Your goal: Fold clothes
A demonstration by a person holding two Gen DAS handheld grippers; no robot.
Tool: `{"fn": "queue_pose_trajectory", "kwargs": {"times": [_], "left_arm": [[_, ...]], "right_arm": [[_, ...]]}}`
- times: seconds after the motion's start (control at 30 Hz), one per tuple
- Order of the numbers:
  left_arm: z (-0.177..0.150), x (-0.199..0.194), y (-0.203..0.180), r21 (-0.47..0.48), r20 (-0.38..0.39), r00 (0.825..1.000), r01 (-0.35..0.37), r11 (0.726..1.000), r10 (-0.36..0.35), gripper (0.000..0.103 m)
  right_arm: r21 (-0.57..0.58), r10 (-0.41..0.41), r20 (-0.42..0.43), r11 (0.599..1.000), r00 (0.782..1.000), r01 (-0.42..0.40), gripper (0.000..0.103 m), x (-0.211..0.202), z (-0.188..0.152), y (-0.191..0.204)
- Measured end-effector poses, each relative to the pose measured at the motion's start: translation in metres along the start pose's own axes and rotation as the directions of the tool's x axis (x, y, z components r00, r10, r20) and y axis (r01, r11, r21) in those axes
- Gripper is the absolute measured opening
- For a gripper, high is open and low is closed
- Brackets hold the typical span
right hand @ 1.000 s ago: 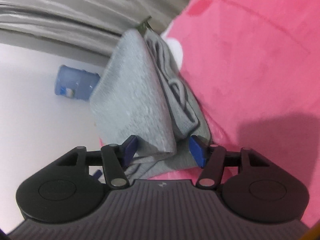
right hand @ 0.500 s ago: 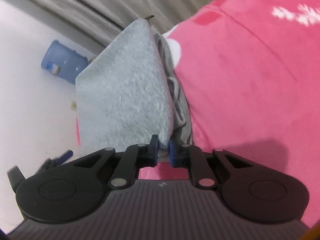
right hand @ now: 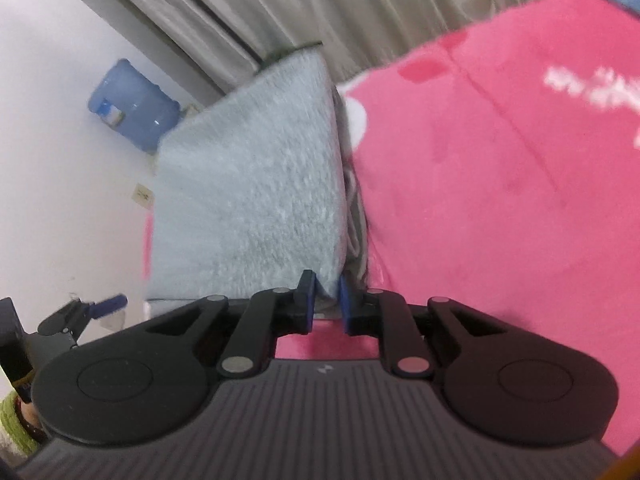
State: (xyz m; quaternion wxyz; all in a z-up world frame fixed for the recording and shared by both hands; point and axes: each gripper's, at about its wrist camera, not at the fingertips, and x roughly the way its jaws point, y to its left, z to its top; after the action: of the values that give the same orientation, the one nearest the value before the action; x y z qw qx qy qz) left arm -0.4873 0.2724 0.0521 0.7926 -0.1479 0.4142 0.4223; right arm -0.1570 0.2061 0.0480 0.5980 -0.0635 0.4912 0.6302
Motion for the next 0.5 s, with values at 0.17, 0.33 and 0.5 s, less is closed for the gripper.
{"fn": "queue_pose_trajectory", "kwargs": {"times": [0.17,0.33,0.5], "left_arm": [[0.028,-0.016,0.011,-0.131,0.157,0.987,0.051,0.99,-0.03,0.096],[0.034,0.043,-0.032,-0.025,0.123,0.992,-0.009,1.0,0.012,0.095],[0.022,0.045,-0.032,-0.029,0.102,0.995,-0.002,1.0,0.005,0.094]], "right_arm": [[-0.062,0.04,0.132,0.998,0.99,-0.032,0.012,-0.03,0.015,0.022],[-0.272,-0.036,0.169,0.959,0.985,0.082,0.013,0.006,0.008,0.051],[-0.403,-0.179,0.026,0.898,0.984,0.174,0.012,0.044,0.001,0.043]]}}
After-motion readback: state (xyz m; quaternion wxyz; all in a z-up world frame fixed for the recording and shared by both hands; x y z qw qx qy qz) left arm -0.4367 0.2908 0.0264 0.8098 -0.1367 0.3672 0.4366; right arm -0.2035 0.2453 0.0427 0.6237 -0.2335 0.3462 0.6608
